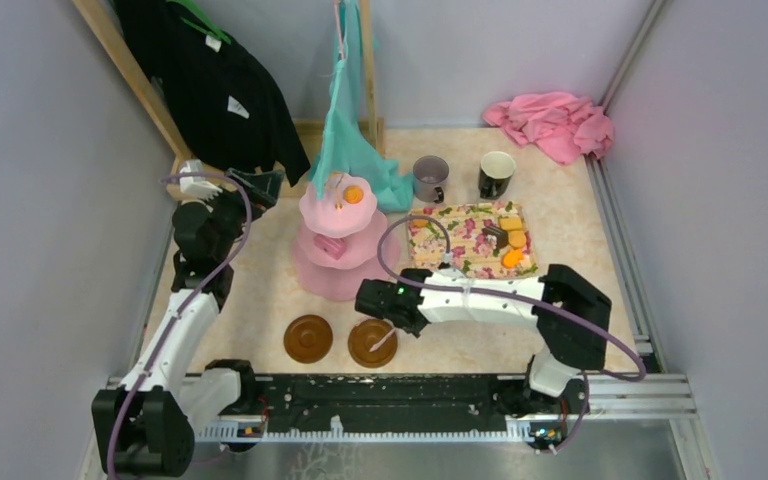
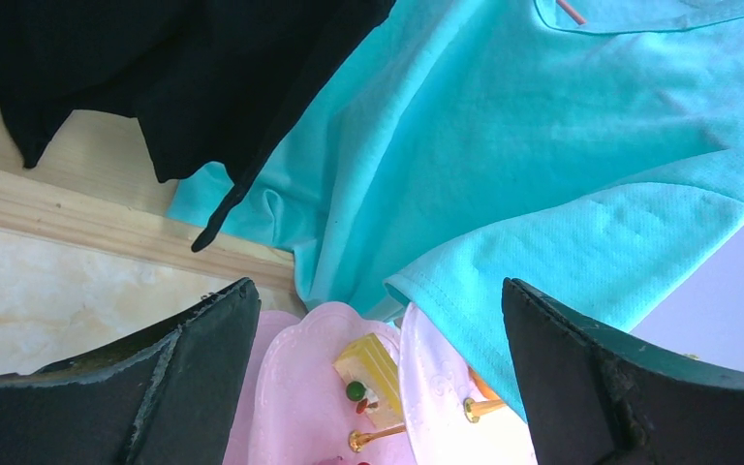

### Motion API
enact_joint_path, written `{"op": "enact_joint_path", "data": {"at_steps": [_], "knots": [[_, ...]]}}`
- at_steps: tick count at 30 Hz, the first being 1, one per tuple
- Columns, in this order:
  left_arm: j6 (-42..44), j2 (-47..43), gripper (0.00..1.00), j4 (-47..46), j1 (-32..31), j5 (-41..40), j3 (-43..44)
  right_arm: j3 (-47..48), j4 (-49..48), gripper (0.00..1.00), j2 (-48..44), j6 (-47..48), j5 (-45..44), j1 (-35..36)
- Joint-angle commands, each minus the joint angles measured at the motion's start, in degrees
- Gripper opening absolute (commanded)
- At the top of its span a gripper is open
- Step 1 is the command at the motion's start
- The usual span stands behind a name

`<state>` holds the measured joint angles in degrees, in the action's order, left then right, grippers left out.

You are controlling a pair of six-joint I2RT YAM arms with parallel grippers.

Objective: Serve the afternoon tea
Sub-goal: Place the clamp at the center of the board.

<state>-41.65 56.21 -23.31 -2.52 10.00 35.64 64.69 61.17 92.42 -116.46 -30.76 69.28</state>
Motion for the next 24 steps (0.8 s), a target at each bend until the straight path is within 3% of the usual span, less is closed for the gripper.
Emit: {"op": "enact_joint_path", "data": {"at_steps": [1, 7, 16, 24], "knots": [[-0.6, -1.4, 0.99, -2.6, -0.2, 0.9, -0.9, 3.6, 0.7, 0.0, 3.9, -13.3, -1.0, 2.6], [-1.2, -1.7, 0.99, -3.1, -0.3, 1.4, -1.4, 5.1, -0.9, 0.01, 8.1, -15.0, -2.3, 4.8], [-1.0, -2.0, 0.99, -3.3, -0.3, 1.1, -1.3, 1.9, -9.2, 0.32, 5.5, -10.4, -9.2, 6.6], [-0.4, -2.0, 0.99, -2.8, -0.3, 0.9, -0.9, 5.0, -7.5, 0.45, 2.9, -1.9, -16.5, 9.9]]}}
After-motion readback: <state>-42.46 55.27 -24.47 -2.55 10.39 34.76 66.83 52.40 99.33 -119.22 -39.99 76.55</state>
